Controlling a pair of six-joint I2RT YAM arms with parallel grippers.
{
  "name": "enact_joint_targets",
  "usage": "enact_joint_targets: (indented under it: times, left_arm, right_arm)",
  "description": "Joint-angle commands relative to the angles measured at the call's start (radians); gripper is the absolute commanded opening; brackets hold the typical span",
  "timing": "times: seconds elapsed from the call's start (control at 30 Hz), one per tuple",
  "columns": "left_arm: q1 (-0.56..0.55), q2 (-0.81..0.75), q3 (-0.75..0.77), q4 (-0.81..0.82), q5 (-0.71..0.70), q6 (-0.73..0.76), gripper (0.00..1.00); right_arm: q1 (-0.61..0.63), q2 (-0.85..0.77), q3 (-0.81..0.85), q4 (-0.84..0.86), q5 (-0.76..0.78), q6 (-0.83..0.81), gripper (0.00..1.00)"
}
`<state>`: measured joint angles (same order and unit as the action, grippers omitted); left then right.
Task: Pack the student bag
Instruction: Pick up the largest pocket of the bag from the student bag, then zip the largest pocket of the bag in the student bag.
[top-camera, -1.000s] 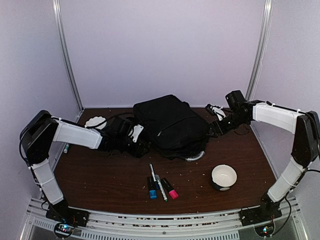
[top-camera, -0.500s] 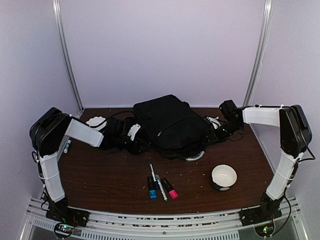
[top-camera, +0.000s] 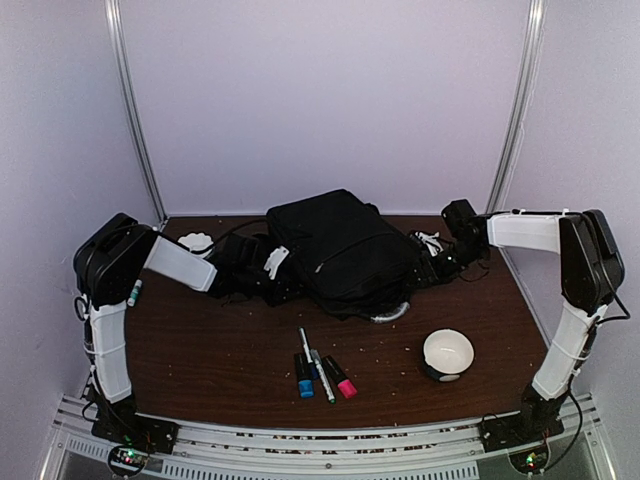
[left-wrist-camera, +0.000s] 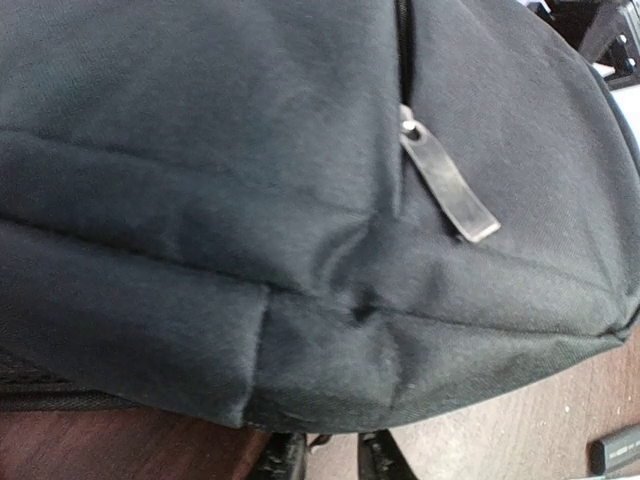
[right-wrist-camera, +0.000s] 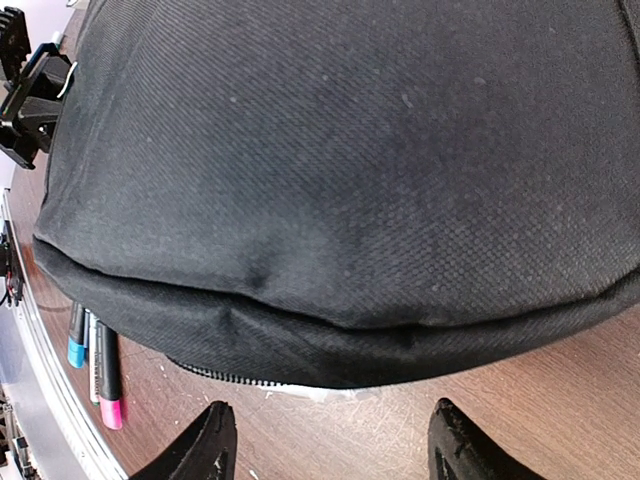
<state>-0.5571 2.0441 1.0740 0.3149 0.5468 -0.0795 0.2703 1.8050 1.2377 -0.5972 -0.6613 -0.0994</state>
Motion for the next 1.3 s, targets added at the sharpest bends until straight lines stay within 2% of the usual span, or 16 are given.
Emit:
enact_joint_targets:
  times: [0.0,0.13,0.23,0.37,0.57,0.73,1.0,1.27]
  left_arm:
    - [0.0,0.015,0.018,0.07,0.043,-0.004,0.14]
    - [-0.002,0.002,-0.004,0.089,0.073,-0.022,0.0]
    - [-0.003,-0.011,-0.025,0.095,0.073,-0.046,0.0]
    - [-0.008,-0.046,-0.039,0.014,0.047,-0.077,0.0]
    - [-0.028,-0.113,-0.031,-0.228,0.018,-0.07,0.0]
    - [-0.075,-0.126,-0.013,-0.354,0.007,-0.031,0.0]
    - [-0.169,-0.139,0.007,-0.287,0.009,-0.082,0.0]
    - [-0.271,-0.068,0.07,-0.147,0.07,-0.155,0.0]
  right_arm:
    - [-0.007,0.011,0.008,0.011,-0.026,0.006,0.65]
    - [-0.008,0.009,0.002,0.017,-0.03,0.006,0.65]
    - [-0.007,0.005,0.002,0.02,-0.031,0.009,0.63]
    - [0.015,-0.023,0.009,0.02,-0.033,0.02,0.61]
    - [0.15,-0.058,0.063,-0.015,0.048,-0.018,0.58]
    - [0.25,0.014,0.146,-0.016,0.041,-0.008,0.56]
    - [0.31,0.212,0.296,-0.027,0.013,0.062,0.52]
    - [0.31,0.269,0.285,-0.012,-0.014,0.108,0.5]
